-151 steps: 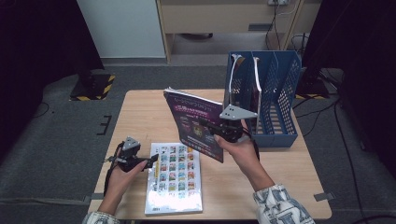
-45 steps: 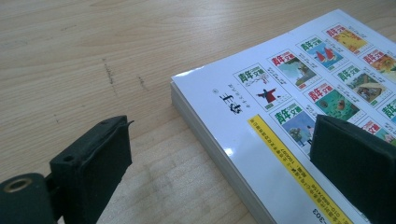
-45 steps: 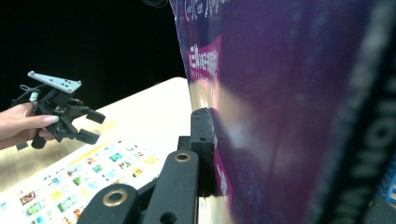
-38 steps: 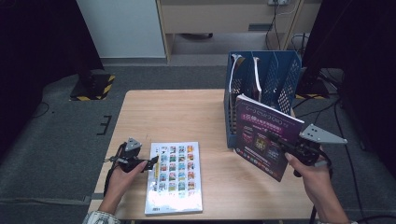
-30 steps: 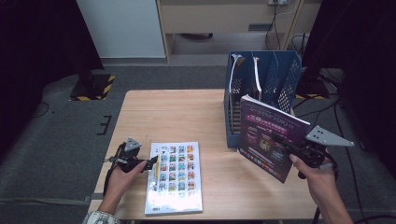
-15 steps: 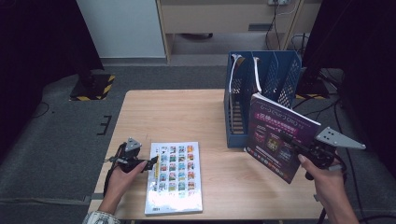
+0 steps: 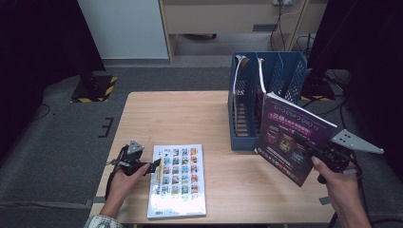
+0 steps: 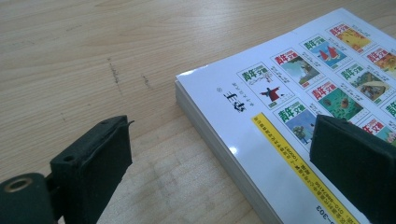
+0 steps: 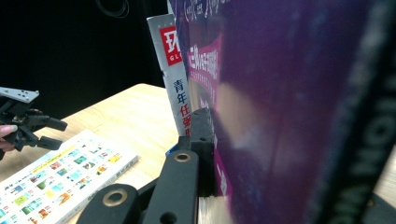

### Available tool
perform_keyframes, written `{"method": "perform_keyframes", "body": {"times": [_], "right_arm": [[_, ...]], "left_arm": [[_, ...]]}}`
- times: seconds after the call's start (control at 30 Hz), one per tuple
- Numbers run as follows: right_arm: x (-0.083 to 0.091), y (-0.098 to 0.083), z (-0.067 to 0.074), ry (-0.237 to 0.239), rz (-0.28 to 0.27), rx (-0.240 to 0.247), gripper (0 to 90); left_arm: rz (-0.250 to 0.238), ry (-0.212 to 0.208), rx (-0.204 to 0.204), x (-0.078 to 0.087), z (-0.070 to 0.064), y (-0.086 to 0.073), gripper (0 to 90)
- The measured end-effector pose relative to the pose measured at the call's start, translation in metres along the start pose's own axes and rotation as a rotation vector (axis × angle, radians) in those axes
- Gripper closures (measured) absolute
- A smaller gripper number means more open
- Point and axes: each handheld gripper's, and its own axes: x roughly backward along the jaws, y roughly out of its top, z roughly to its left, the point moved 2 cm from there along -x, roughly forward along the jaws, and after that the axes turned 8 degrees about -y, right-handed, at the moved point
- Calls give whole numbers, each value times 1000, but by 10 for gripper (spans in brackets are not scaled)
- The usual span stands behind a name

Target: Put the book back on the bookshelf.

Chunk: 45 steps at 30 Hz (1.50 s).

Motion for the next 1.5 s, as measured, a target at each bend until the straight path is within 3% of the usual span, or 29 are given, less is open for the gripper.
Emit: {"method": "perform_keyframes", "body": {"times": [0.37, 0.77, 1.13, 1.5], "right_arm": [[8, 11, -8, -46, -7, -9, 843], [10, 43, -9, -87, -38, -6, 843], [-8, 69, -12, -146, -30, 25, 843], [-34, 79, -25, -206, -3, 15, 843]], "left_arm": [[0, 0, 0, 0, 0, 0, 53], [-2, 0, -1, 0, 0, 0, 54], [-2, -1, -2, 0, 0, 0, 55], [-5, -2, -2, 0, 0, 0, 55]]}}
